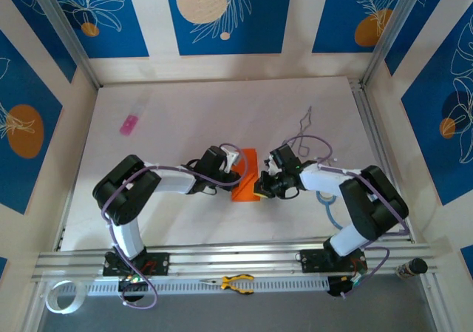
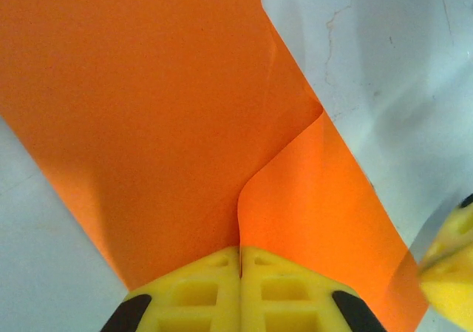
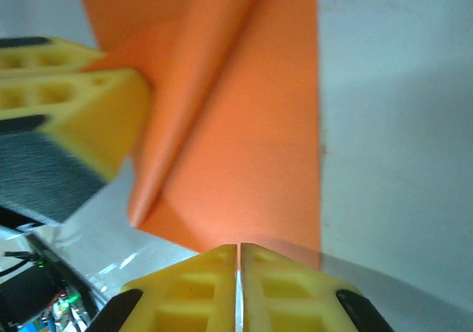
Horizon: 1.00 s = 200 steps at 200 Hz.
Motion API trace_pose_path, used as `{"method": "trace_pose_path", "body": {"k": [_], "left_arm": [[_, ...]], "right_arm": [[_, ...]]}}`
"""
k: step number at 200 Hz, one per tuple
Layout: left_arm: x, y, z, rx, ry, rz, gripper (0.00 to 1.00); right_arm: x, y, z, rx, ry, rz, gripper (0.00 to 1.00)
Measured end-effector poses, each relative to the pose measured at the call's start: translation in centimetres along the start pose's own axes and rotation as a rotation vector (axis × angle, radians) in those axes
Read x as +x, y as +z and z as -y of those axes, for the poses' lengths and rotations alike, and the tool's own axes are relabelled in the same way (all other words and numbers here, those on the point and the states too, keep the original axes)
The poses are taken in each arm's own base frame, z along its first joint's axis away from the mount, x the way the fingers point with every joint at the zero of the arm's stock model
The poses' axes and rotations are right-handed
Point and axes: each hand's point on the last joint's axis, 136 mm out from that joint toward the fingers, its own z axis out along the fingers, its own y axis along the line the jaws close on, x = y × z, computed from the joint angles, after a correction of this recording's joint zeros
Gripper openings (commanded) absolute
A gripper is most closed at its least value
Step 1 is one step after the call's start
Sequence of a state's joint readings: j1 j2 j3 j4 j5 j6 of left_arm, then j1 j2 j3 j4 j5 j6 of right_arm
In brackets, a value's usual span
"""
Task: Fold a paper plane with a square sheet of paper (pick it up from the middle)
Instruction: Fold the triangle a second time at the center of the table.
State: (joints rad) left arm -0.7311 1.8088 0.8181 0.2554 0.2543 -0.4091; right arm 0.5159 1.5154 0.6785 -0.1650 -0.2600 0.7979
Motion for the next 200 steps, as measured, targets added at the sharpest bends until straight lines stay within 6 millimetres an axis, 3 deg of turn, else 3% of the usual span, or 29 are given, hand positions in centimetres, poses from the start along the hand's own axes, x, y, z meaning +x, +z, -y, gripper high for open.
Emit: {"method": "trace_pose_path", "body": {"k": [25, 49, 99, 156, 200], "left_arm": [[0.0, 0.0, -0.1, 0.000, -0.031, 0.000, 0.00], [0.1, 0.0, -0.1, 0.006, -0.062, 0.017, 0.00], [0.1, -0.1, -0.1, 0.015, -0.104, 0.035, 0.00], [0.1, -0.1, -0.1, 0.017, -0.106, 0.035, 0.00], [0.1, -0.1, -0.1, 0.017, -0.106, 0.034, 0.00]], "right_arm": [[-1.6, -1.6, -2.3, -0.091, -0.010, 0.070, 0.06], [-2.3, -1.4, -3.4, -0.150, 0.015, 0.078, 0.02], [-2.0, 2.0, -3.0, -0.137, 0.083, 0.001, 0.01], [-3.4, 2.7, -4.1, -0.160, 0.082, 0.011, 0.01], [-3.4, 3.9, -3.0, -0.128, 0.106, -0.009, 0.01]]}}
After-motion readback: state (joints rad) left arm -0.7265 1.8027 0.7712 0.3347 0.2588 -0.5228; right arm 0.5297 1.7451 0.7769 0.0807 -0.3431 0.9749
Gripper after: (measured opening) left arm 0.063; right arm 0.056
